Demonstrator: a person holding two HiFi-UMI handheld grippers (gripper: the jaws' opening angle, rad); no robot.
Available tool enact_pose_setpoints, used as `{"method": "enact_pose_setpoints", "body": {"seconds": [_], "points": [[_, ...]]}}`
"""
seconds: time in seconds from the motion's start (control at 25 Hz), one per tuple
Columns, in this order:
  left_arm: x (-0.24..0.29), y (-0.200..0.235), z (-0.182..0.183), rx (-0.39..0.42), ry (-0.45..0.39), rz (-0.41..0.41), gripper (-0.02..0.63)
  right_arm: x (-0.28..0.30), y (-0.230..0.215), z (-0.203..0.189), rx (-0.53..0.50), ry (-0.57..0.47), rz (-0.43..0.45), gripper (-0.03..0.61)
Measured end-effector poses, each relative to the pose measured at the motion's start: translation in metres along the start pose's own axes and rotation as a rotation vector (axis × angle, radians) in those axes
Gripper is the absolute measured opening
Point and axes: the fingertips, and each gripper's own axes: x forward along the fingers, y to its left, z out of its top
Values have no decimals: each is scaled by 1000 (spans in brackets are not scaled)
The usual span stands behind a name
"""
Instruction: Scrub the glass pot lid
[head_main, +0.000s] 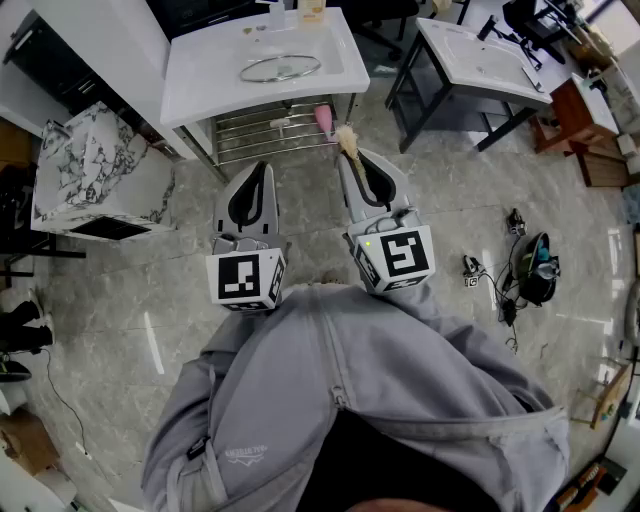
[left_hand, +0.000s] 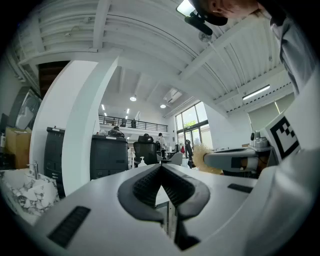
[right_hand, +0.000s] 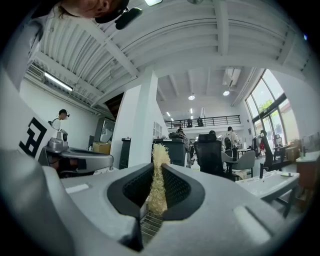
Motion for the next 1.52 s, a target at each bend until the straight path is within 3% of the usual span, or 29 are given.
{"method": "enact_pose_setpoints", "body": {"seconds": [0.76,1.52], "points": [[-3,33,-25,-24,13,-63,6,12,17,-21,42,6,-80,41],[167,87,-34,-32,-5,-52,6,184,-78,-46,52,21,-4,41]]}}
